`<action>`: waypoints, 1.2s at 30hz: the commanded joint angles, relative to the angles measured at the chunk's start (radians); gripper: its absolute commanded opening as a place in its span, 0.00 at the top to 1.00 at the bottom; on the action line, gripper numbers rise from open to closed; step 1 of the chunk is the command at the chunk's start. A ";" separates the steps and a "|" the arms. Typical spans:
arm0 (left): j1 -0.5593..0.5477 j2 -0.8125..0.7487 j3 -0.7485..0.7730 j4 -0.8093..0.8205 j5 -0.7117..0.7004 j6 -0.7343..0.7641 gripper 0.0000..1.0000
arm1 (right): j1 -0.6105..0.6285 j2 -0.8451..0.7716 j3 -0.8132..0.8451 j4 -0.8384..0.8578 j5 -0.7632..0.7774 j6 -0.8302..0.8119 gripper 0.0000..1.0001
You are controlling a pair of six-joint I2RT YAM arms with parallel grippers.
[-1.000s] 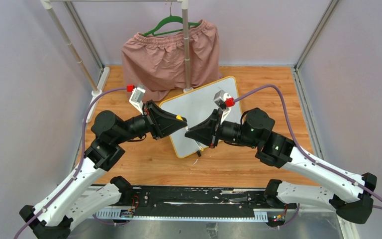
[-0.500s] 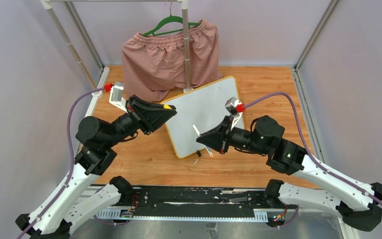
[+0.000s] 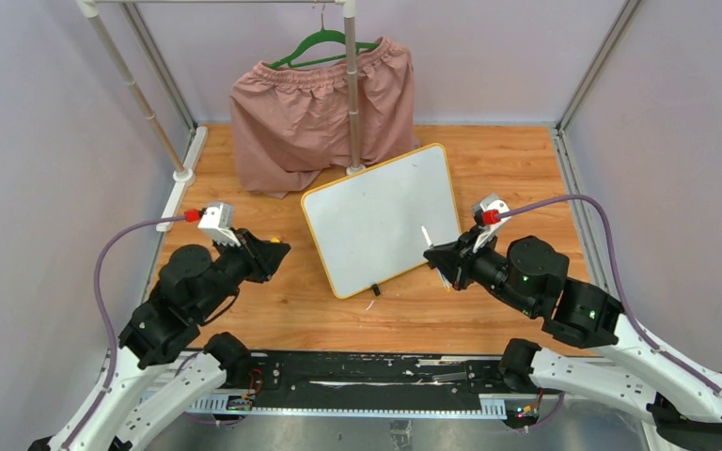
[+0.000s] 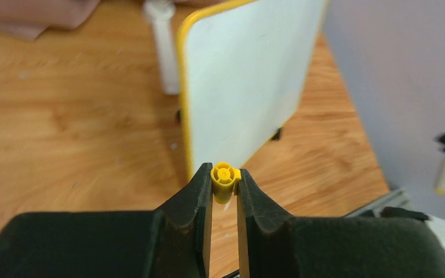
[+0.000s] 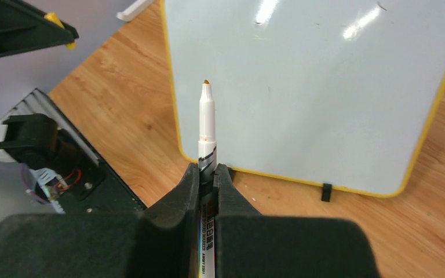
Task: Write a sentence on the whiteboard
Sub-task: Place the pen cap at the center of the board.
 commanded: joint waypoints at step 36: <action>0.105 0.669 -0.300 0.110 -0.145 -0.176 0.97 | 0.000 -0.073 -0.026 -0.167 0.169 0.004 1.00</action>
